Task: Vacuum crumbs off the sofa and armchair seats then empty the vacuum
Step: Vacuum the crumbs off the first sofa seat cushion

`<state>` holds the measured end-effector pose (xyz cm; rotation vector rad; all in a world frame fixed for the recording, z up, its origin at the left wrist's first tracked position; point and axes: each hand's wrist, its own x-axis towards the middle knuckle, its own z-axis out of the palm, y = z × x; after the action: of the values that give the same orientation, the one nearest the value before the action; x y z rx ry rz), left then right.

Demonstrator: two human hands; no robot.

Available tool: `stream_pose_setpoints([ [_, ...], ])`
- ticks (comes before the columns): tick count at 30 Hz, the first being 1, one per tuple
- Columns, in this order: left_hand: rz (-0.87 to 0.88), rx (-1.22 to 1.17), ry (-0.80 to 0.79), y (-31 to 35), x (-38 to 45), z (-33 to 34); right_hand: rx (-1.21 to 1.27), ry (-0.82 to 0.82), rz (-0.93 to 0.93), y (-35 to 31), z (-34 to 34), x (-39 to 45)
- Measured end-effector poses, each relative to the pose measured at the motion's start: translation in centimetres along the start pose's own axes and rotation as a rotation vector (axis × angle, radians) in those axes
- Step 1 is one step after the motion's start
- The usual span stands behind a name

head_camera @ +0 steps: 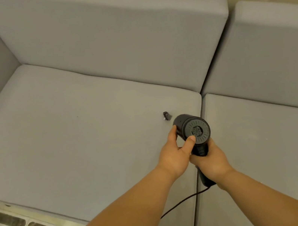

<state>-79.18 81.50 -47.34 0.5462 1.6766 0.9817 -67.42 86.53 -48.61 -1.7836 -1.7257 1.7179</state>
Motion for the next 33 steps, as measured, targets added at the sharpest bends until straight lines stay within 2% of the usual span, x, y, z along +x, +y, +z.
stream_pose_setpoints([
  [10, -0.103, 0.008, -0.009, -2.7, -1.0, 0.1, 0.016, -0.118, 0.163, 1.7, 0.8, -1.0],
  [18, -0.060, -0.046, 0.106, -0.8, -0.8, -0.9, -0.022, -0.145, 0.089, -0.9, 1.1, 0.2],
  [24, -0.118, -0.093, 0.122, -2.1, -0.7, -1.3, -0.050, -0.198, 0.141, 0.1, 2.4, 0.4],
  [33, -0.093, -0.075, 0.156, -0.9, -3.4, -0.4, -0.091, -0.231, 0.156, -1.0, 0.3, -2.0],
])
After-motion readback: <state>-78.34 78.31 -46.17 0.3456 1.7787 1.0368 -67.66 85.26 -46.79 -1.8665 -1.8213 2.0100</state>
